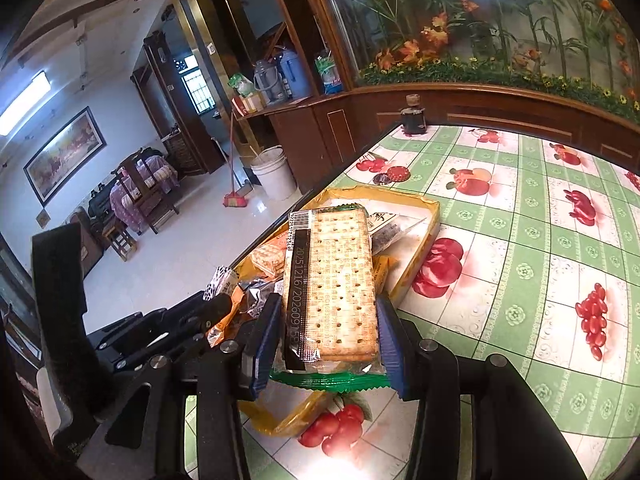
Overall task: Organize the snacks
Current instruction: 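Carry the snack bar and the Weidan cracker pack into the yellow tray and release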
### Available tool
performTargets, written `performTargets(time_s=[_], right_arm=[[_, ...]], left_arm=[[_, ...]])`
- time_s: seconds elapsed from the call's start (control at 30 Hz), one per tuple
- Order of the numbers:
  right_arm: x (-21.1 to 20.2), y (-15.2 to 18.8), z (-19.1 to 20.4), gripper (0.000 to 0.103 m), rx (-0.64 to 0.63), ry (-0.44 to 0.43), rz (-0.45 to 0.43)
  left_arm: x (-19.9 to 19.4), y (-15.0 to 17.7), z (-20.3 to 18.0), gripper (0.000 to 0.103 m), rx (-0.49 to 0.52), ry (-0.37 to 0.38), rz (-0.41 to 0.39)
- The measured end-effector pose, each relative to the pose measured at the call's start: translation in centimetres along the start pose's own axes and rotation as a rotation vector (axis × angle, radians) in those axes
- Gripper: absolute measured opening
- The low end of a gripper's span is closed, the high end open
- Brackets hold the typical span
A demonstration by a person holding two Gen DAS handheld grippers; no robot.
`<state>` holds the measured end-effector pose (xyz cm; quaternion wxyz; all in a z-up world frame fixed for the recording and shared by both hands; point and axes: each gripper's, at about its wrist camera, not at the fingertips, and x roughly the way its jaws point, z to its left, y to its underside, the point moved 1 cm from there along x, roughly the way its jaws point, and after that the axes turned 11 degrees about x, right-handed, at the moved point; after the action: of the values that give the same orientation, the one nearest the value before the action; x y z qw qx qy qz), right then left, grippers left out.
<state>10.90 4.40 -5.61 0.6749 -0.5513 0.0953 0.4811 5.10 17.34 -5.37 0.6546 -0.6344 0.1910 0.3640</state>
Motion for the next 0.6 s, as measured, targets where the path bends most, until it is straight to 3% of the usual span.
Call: performTargets(time_s=[0.6], right_arm=[[4.1, -1.8, 0.0, 0.046, -0.002, 0.012, 0.04]], left_arm=[[1.6, -0.1, 0.6, 0.016, 0.005, -0.02, 0.031]])
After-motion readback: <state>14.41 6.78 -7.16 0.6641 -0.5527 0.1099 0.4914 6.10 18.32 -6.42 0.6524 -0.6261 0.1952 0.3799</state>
